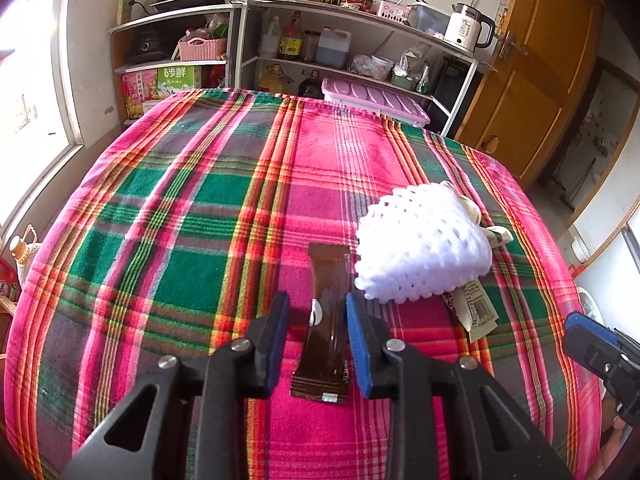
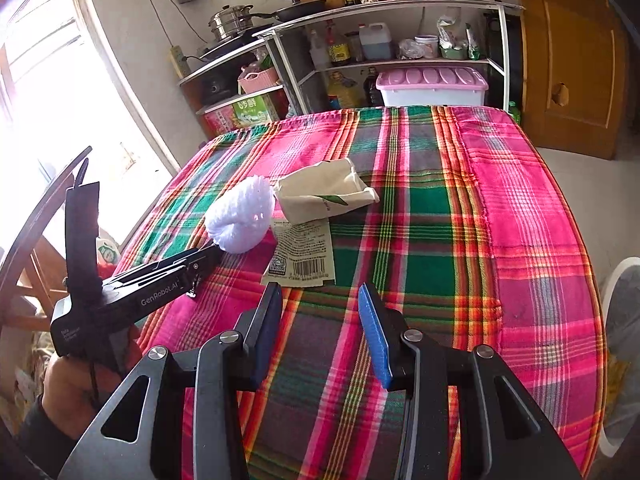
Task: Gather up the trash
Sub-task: 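Grasp the brown chocolate wrapper with the left tool while the right tool grasps the white foam net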
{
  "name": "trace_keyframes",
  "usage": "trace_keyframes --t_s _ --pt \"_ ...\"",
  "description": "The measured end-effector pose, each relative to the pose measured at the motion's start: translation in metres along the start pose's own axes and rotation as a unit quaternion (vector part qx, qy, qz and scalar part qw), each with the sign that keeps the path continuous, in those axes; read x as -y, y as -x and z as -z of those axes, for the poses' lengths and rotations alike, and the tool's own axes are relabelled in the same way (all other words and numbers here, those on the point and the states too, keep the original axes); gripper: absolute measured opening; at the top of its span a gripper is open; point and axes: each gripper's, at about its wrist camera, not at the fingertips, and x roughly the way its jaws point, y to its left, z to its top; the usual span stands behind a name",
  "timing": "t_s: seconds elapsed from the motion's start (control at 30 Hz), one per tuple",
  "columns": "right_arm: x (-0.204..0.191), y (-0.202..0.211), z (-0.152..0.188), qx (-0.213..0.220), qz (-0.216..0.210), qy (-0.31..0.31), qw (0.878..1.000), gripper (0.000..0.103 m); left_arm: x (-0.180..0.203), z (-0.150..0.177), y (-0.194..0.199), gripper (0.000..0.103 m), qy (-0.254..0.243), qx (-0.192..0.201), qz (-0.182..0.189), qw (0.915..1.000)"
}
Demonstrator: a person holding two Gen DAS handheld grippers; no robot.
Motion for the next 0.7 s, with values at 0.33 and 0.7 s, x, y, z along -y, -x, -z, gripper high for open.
trace_keyframes --t_s 0.33,0.7 --pt "-0.023 -0.032 -0.022 -0.007 -0.035 -0.014 0.999 0.041 -0.022 0.003 0.018 0.017 0.023 0.024 0.04 0.9987" --pt "-0.046 -0.077 -0.042 -0.024 -0.046 -0.014 0.999 0.046 -0.044 0.002 0.028 0.017 0.041 0.036 0.063 0.9965"
